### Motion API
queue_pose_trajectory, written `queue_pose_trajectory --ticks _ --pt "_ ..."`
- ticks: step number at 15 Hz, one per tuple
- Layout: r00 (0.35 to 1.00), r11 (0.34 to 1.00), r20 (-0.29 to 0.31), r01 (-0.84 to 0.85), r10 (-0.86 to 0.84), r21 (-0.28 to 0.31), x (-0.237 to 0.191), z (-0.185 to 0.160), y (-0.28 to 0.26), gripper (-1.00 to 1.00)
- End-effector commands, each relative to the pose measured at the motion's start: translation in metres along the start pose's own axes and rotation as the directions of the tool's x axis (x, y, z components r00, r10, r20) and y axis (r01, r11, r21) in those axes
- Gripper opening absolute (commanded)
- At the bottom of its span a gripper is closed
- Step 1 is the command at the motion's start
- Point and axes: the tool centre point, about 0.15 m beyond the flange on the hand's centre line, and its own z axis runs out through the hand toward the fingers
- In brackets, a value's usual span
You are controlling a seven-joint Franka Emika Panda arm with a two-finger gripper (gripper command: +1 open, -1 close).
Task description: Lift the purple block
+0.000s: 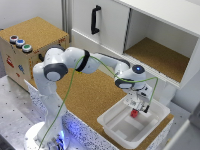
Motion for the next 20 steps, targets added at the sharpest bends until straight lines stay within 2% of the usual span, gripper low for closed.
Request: queue_pose_trajectory --ticks 1,4,7,9,14,16,18,19,20 --pt "1.0 0.998 0.008 0.016 -0.017 0.062 -0.002 0.037 0.013 1.0" --pt "0.999 0.999 -0.023 -0.036 0.036 0.019 -0.003 0.039 0.008 1.0" --pt "0.995 0.994 -0.028 -0.095 0.094 -0.053 -0.001 0.046 -0.005 1.0" --pt "0.993 0.992 -0.003 -0.117 0.117 -0.044 0.001 0.051 -0.015 1.0" --pt "0.977 0.973 0.026 -0.21 0.214 -0.091 0.016 0.063 -0.022 1.0" --pt "0.971 0.968 0.023 -0.233 0.236 -0.091 0.024 0.065 -0.022 1.0" --pt "0.97 0.969 0.034 -0.239 0.241 -0.062 0.03 0.068 -0.021 1.0" --pt "0.969 0.967 0.028 -0.244 0.246 -0.069 0.032 0.068 -0.022 -1.0" --pt "0.97 0.969 0.028 -0.239 0.242 -0.066 0.032 0.069 -0.022 -1.0"
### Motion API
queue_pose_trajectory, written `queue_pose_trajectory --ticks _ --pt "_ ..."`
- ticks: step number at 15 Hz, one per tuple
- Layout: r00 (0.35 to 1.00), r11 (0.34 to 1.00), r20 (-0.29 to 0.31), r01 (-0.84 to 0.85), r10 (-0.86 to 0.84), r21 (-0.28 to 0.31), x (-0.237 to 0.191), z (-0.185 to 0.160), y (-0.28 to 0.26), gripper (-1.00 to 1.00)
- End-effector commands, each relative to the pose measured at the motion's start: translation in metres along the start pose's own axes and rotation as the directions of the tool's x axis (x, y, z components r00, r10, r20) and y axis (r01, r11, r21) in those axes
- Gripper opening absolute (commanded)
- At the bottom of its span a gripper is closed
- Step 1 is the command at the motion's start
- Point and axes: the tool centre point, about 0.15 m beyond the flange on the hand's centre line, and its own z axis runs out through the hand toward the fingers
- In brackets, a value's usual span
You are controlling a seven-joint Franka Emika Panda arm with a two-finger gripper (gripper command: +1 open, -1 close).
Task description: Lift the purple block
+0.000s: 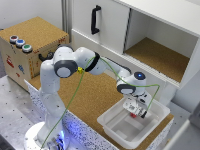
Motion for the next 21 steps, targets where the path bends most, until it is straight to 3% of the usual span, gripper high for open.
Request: queue_pose_trajectory --ticks 1,13,21 --pt "0.999 0.998 0.037 -0.025 0.027 -0.056 0.017 0.018 -0.006 -1.0" --pt "0.998 0.995 0.001 -0.068 0.069 -0.069 0.014 0.005 0.013 -1.0" --pt "0.983 0.999 -0.176 -0.044 0.042 -0.005 0.029 -0.08 -0.016 -1.0"
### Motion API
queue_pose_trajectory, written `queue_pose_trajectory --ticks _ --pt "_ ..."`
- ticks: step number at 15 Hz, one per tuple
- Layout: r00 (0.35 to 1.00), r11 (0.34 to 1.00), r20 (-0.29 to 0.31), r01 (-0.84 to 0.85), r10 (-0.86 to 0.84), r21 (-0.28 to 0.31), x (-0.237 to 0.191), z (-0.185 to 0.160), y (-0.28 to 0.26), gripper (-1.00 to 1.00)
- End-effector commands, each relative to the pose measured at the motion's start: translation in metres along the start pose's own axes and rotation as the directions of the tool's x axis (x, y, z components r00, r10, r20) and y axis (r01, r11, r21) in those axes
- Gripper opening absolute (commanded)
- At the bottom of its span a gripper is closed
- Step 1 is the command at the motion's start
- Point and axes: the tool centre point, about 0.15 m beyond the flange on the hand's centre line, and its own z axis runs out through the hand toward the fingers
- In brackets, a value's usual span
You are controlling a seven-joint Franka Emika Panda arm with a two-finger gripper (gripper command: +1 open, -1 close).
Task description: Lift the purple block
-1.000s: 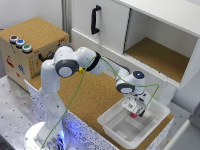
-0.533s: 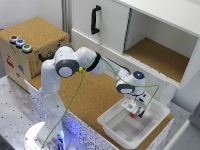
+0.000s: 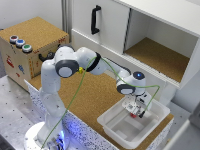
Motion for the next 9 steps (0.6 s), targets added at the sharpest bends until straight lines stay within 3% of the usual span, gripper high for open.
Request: queue_pose_trajectory --ticks 1,3,9 --pt "0.992 0.999 -0.12 -0.024 0.029 0.04 0.014 -0.068 -0.027 -1.0" --pt "0.986 0.997 -0.156 -0.054 0.063 0.064 0.017 -0.093 -0.042 -1.0" --pt "0.985 0.996 -0.166 -0.025 0.039 0.085 0.011 -0.124 -0.141 -1.0"
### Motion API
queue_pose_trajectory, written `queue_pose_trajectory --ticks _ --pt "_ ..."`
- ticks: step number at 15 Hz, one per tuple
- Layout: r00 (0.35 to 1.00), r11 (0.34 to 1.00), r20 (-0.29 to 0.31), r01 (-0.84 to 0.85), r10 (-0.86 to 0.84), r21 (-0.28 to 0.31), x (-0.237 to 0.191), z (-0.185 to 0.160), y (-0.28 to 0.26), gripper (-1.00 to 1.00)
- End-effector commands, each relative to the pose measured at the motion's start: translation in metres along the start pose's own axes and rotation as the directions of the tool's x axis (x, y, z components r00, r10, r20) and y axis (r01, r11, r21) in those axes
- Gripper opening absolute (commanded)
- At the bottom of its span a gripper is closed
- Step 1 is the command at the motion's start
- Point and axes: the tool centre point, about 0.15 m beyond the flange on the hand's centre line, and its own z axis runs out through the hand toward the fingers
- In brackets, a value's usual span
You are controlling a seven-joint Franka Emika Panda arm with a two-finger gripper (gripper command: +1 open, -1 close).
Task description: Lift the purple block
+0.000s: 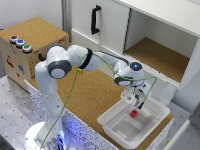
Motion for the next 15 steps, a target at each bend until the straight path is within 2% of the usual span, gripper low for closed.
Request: queue_pose_trajectory --ticks 1,5,9,12,15 --pt "0.998 1.0 -0.06 0.005 -0.007 -0.025 -0.016 -0.026 -0.101 -1.0" --pt "0.999 0.999 -0.038 0.025 -0.026 -0.04 -0.023 -0.015 -0.152 -1.0" --pt "0.998 0.995 0.042 0.044 -0.041 -0.087 -0.036 0.014 -0.172 -1.0" --pt "0.995 0.995 0.102 0.022 -0.012 -0.102 -0.049 0.051 -0.168 -1.0" --pt "0.994 0.997 0.111 0.027 -0.019 -0.071 -0.052 0.081 -0.164 -1.0"
